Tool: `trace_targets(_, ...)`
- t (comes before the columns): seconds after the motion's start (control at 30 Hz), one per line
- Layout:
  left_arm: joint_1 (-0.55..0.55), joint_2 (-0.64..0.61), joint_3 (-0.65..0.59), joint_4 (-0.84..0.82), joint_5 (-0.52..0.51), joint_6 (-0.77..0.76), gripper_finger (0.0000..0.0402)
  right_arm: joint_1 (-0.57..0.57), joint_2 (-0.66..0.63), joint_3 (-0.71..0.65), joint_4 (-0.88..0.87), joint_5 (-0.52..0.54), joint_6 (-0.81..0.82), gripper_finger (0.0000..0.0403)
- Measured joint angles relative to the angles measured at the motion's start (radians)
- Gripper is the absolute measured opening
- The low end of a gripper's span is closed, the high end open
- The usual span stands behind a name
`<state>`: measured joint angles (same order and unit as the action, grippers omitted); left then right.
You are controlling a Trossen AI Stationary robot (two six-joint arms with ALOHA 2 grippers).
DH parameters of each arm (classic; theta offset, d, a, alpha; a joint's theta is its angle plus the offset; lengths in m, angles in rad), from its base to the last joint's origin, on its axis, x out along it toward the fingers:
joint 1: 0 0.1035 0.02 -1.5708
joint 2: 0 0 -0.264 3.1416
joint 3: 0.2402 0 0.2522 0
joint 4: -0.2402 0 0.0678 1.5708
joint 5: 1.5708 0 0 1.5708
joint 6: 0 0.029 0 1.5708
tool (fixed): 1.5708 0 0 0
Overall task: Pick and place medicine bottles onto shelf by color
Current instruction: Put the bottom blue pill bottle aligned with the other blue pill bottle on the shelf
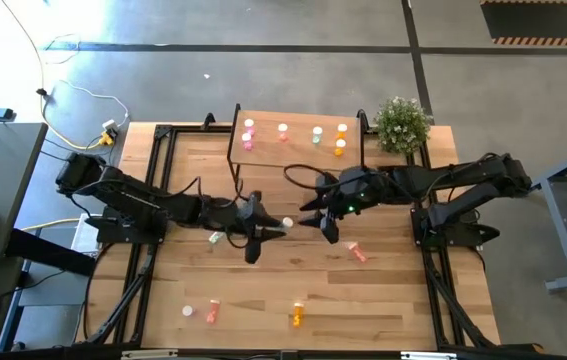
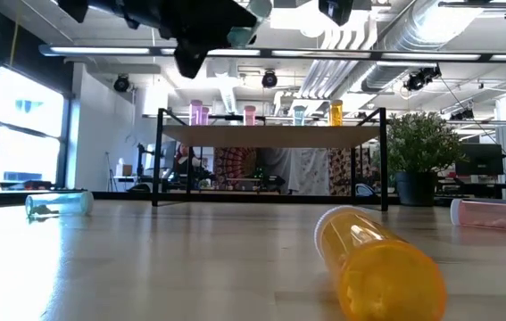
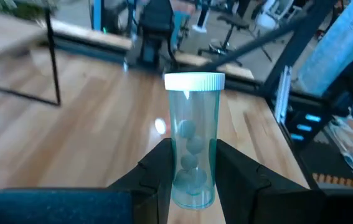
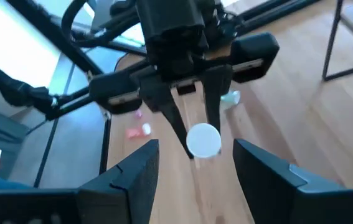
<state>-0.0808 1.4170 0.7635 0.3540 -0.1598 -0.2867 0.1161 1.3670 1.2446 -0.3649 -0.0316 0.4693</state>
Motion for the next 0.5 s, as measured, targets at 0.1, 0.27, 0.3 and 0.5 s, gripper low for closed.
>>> trace_targets(0.1,0.032,0.0,0.0,0.049,0.007,0.013,0.009,-0.025,0.0,0.0,0.029,0.002,0.0,0.0207)
trace_targets(0.27,0.066,0.0,0.0,0.108,0.014,0.05,0.009,-0.058,0.0,0.0,0.068,0.056,-0.023,0.0232)
trace_targets(0.3,0.071,0.0,0.0,0.121,0.014,0.067,0.009,-0.063,0.0,0.0,0.07,0.058,-0.033,0.0235)
trace_targets(0.5,0.095,0.0,0.0,0.185,0.016,0.132,0.009,-0.072,0.008,0.0,0.08,0.057,-0.067,0.0234)
